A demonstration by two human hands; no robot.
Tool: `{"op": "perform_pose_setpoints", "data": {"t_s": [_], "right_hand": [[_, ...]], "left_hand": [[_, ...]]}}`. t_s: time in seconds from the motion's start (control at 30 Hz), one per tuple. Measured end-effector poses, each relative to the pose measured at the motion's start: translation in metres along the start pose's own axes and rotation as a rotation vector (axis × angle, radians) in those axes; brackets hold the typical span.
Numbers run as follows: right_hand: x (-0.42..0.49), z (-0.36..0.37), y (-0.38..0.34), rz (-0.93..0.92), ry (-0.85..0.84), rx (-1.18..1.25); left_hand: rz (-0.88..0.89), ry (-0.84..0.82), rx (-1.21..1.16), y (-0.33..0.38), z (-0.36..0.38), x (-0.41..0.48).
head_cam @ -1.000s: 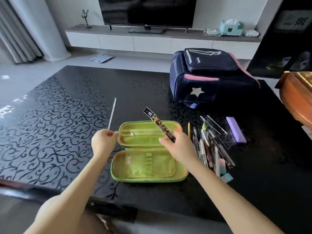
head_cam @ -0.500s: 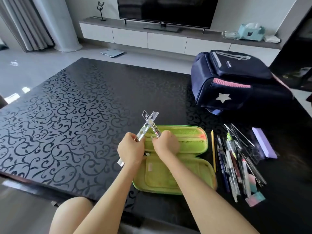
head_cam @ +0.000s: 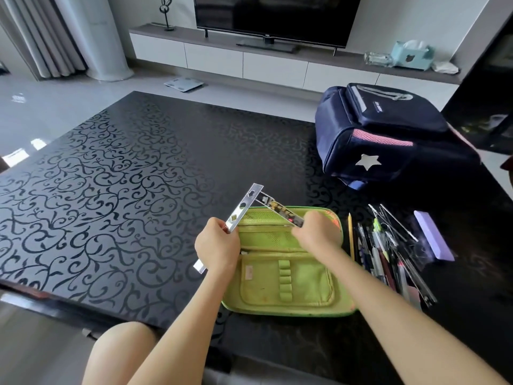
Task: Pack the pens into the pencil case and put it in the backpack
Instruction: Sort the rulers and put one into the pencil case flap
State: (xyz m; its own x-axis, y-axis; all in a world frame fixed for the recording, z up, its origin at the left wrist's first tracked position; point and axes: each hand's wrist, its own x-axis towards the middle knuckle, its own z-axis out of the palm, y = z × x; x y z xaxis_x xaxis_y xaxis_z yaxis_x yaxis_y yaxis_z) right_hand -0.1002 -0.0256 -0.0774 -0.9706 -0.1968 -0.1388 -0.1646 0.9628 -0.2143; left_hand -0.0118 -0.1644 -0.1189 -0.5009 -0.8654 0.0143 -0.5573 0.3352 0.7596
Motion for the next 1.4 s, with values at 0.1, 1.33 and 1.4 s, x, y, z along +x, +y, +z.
{"op": "perform_pose_setpoints", "data": {"t_s": [0.1,1.33,1.4], "right_hand": [[0.004,-0.02,0.035,0.008,0.039,-0.087],[0.025,-0.026,0.044,-0.438,-0.037,-0.029],[0.027,-0.025,0.035,-0.492,-0.081,-0.115]], "left_hand": [[-0.002,-0.007,0.019,-0.002,0.0,0.001],[1.222,-0.131,0.577,0.027,0.014,-0.009],[1.236,-0.083,0.562,0.026,0.013,-0.011]]}}
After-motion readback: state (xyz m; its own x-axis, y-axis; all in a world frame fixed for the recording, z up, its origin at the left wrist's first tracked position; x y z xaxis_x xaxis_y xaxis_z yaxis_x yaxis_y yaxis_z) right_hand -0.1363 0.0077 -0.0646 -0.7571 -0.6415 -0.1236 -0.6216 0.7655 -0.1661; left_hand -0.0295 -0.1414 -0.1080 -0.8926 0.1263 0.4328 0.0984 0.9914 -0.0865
